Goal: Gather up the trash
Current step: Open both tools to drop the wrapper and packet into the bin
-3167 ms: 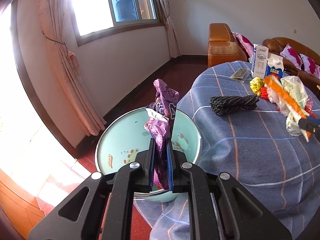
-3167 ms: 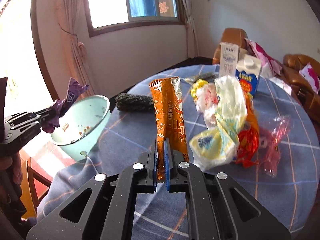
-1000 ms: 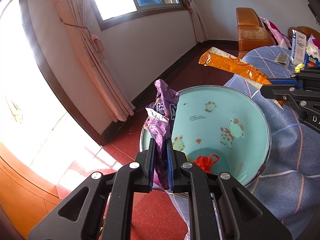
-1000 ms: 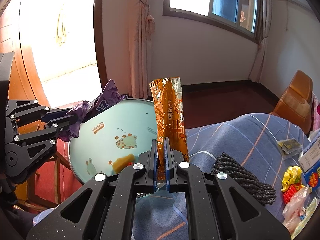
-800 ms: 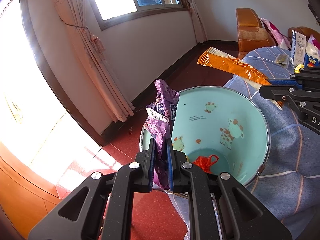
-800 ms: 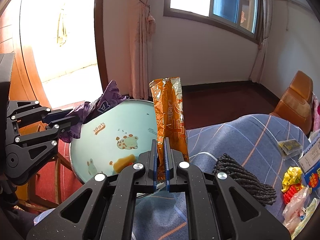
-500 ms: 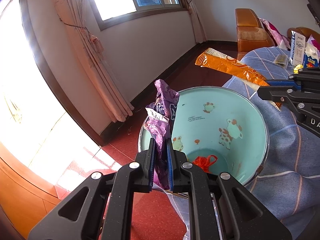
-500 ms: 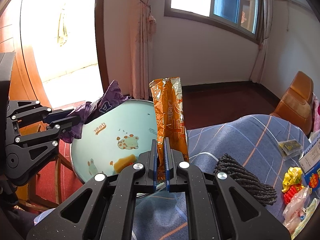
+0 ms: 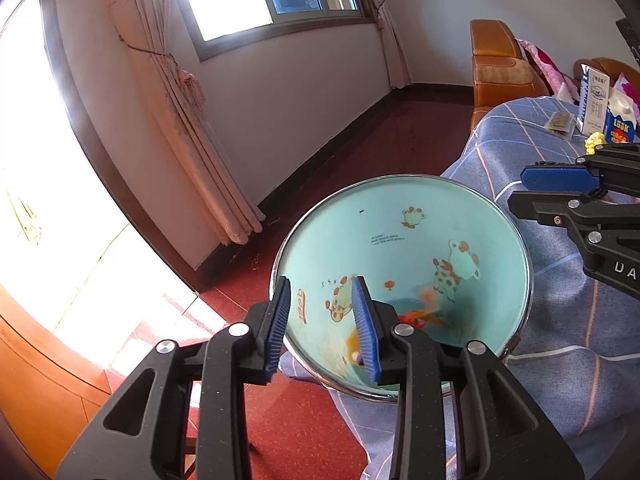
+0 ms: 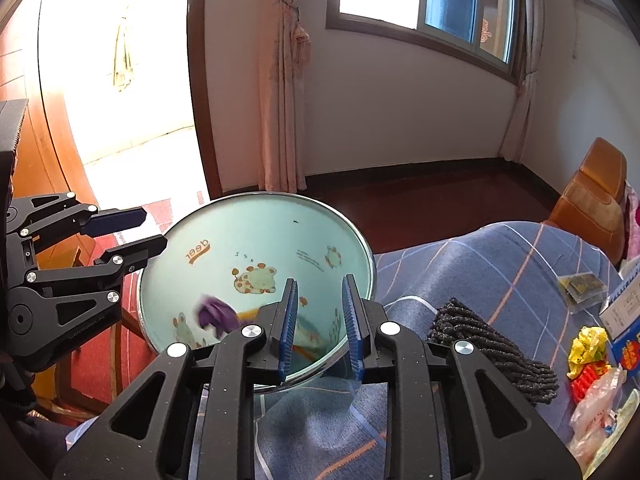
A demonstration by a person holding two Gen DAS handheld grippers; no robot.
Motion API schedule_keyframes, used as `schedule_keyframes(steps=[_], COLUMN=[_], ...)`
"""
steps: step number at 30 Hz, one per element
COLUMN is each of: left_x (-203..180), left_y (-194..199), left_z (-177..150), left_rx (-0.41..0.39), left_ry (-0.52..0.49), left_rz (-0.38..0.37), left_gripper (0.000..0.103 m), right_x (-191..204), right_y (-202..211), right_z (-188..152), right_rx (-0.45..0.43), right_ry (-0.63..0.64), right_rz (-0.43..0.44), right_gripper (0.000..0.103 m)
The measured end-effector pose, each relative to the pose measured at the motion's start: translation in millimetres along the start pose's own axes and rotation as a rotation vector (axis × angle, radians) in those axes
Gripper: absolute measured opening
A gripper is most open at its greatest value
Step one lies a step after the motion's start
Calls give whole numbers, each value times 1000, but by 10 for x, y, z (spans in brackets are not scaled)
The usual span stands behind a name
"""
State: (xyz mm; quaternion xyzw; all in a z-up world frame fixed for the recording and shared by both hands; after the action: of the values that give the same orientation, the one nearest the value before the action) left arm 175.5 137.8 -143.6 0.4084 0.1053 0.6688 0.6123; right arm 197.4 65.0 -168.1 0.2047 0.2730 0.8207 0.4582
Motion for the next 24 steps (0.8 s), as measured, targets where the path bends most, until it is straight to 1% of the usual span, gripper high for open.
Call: schedule_keyframes(steps=[3, 7, 18, 24], left_x=[-4, 5, -2, 1], left_y=[-4, 5, -3, -2], left_z=[2, 4, 1, -4], left_rx=[1, -1, 3, 3], left_ry=[2, 6, 7, 11], left_rz=[-1, 4, -4, -3], left_gripper=[37, 47, 47, 47], right_x=[0, -8, -63, -68], right_y=[7, 24, 44, 44], right_z=[0, -19, -26, -50], right_rx=[-2, -2, -5, -7], right_ry=[-5, -8, -22, -24], right_rz=[-2, -1, -6, -9], right_gripper=[25, 26, 29, 35])
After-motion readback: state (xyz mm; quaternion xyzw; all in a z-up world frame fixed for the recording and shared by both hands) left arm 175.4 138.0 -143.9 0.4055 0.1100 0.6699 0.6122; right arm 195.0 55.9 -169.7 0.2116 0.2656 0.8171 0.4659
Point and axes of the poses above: each gripper's, at about its wrist camera, not at the fingertips, and y roughly against the way its jaws point, x to its left, z to its top, the point moved 10 cm from there along -y, roughly the way its jaws point, and after that the axes turned 12 degrees about -y, right-handed, at the moved point
